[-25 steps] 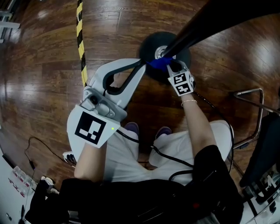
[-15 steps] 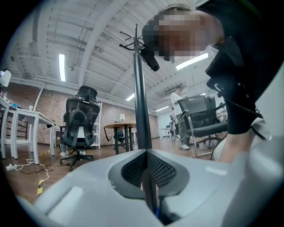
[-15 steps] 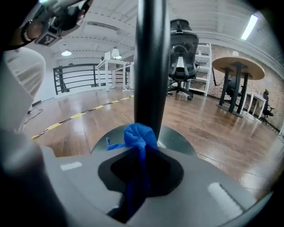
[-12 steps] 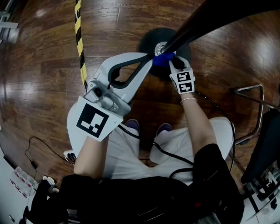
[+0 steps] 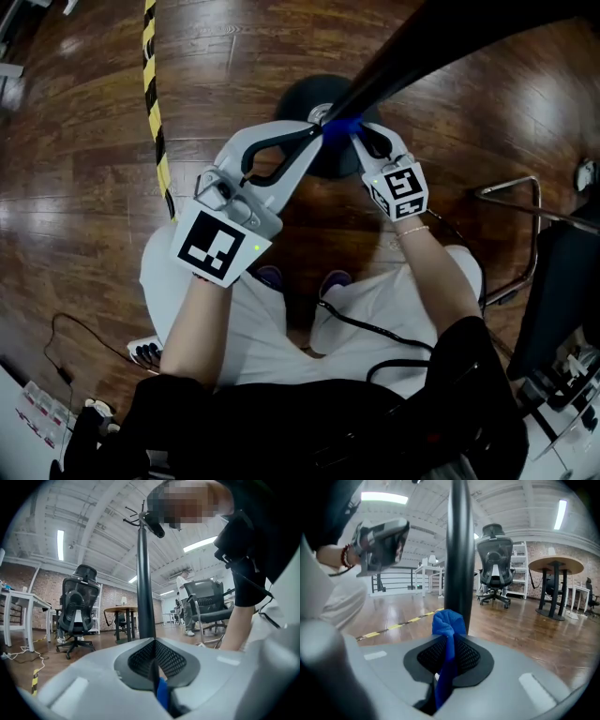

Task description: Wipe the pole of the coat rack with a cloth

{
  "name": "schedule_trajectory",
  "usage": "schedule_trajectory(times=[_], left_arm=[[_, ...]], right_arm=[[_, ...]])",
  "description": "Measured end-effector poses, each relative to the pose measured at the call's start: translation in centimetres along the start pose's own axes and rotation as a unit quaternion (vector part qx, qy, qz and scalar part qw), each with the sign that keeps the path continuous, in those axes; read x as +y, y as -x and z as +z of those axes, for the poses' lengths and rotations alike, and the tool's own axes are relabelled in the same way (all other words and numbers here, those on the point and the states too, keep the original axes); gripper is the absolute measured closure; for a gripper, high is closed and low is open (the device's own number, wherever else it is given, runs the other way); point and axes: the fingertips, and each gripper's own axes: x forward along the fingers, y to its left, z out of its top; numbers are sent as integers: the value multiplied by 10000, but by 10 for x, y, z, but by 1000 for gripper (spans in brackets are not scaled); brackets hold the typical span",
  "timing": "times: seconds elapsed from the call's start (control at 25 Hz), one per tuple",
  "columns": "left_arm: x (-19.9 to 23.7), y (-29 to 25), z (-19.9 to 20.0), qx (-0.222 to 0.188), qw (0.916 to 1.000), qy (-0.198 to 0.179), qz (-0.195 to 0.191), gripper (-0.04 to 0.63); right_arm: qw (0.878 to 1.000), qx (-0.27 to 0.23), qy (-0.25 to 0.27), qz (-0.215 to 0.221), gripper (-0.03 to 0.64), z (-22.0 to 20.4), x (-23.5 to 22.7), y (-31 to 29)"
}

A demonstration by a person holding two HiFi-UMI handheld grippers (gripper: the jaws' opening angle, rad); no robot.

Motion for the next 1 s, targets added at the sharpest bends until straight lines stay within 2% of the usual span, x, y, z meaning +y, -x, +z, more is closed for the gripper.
schedule_trajectory(times=[0.16,0.24,0.48,0.64,0.84,1.0], left_arm=[[4,-7,-8,36,9999,-29,-89,589],[6,-11,-9,8,9999,27,-108,589],[20,-26,-26,32,9993,374,-54,589],[28,-22,-34,12,9974,709,94,589],[34,-33,-34,-136,9986,507,6,589],[32,-38,-62,172,9986,460,-176,589]], right_arm=[[9952,-777,-552,-228,583,57,-24,40],[9902,-1194,-655,-323,583,90,-38,59],[9769,-2128,-201,-72,583,189,-50,95],[9665,-2552,-254,-67,583,239,-45,118],[9477,-3180,-263,105,583,316,-48,150],[9288,-3697,-89,212,584,391,-55,177]])
